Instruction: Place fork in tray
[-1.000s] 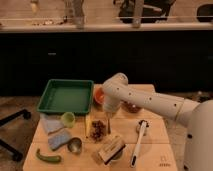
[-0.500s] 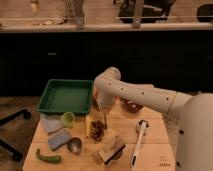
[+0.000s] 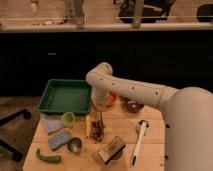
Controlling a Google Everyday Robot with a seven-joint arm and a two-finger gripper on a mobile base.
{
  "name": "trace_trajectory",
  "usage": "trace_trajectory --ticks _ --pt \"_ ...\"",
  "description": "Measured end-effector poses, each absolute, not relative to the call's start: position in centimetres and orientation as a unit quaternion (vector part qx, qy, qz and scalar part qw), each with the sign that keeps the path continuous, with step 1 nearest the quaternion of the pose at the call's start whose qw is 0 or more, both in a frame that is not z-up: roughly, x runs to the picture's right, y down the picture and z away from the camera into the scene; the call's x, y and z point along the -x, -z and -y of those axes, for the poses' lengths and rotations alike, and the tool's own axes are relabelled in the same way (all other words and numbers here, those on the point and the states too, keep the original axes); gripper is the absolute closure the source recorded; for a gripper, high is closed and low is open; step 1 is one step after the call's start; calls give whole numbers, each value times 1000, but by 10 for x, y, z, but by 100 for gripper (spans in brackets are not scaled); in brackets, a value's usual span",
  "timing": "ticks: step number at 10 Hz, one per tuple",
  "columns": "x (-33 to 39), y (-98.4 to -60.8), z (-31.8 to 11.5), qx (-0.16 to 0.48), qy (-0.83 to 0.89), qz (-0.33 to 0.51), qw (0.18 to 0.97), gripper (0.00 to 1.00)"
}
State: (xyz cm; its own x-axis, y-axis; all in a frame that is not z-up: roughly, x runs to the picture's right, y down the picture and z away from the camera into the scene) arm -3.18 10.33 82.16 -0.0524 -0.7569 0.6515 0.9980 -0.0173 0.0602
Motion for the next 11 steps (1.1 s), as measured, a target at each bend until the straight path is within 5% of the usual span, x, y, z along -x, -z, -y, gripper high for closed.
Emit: trace_trajectory --ticks 11 --pt "96 -856 -56 257 706 256 608 100"
